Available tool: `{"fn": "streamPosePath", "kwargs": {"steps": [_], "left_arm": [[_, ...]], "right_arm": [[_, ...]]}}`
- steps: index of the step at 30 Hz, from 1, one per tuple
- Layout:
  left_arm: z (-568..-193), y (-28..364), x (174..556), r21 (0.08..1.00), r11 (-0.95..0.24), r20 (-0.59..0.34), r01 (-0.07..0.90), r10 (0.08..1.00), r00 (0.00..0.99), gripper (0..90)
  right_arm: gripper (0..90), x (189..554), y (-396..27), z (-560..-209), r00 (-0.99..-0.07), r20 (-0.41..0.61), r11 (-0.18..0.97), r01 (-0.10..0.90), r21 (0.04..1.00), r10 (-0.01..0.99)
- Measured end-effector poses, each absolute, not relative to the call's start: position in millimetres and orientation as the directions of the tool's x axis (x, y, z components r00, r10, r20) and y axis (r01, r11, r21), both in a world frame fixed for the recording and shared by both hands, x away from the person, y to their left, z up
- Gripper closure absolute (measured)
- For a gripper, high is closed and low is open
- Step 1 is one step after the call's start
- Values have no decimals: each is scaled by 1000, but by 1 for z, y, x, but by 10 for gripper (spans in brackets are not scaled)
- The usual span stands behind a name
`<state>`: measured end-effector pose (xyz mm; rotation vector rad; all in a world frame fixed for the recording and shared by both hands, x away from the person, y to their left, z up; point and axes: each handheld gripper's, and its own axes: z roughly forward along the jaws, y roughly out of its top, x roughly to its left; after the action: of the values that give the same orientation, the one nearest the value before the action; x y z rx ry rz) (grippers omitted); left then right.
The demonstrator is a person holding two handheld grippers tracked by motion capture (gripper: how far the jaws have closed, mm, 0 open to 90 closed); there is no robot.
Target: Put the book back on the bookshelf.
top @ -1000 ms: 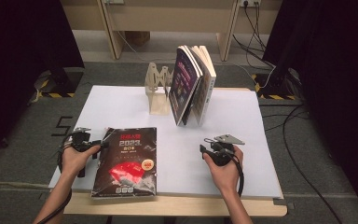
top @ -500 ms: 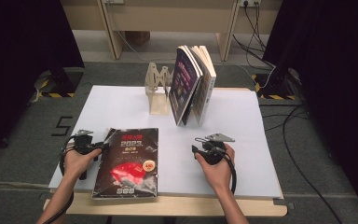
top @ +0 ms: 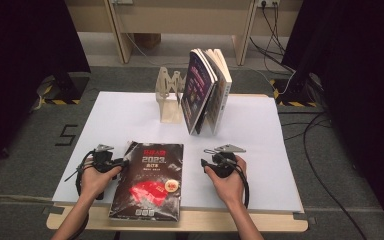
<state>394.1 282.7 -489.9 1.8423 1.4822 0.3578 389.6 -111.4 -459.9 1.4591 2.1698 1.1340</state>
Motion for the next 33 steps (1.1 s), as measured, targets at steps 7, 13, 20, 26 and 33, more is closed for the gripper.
{"fn": "streamPosePath", "kwargs": {"steps": [7, 13, 20, 26, 33], "left_arm": [[-488, 274, 387, 670, -42, -227, 741, 939, 259, 663], [-487, 260, 382, 658, -44, -242, 752, 933, 266, 664], [-485, 244, 376, 644, -40, -236, 764, 940, 248, 649], [-485, 235, 372, 630, -34, -282, 776, 921, 269, 650], [-485, 226, 370, 626, -46, -301, 778, 906, 296, 648]], "right_arm": [[519, 391, -111, -462, -438, 187, 173, 659, 732, 879], [527, 390, -108, -464, -441, 210, 171, 679, 714, 873], [525, 390, -108, -468, -429, 223, 164, 698, 697, 876], [526, 391, -104, -471, -429, 236, 166, 713, 681, 872], [534, 392, -104, -473, -398, 260, 146, 746, 649, 880]]}}
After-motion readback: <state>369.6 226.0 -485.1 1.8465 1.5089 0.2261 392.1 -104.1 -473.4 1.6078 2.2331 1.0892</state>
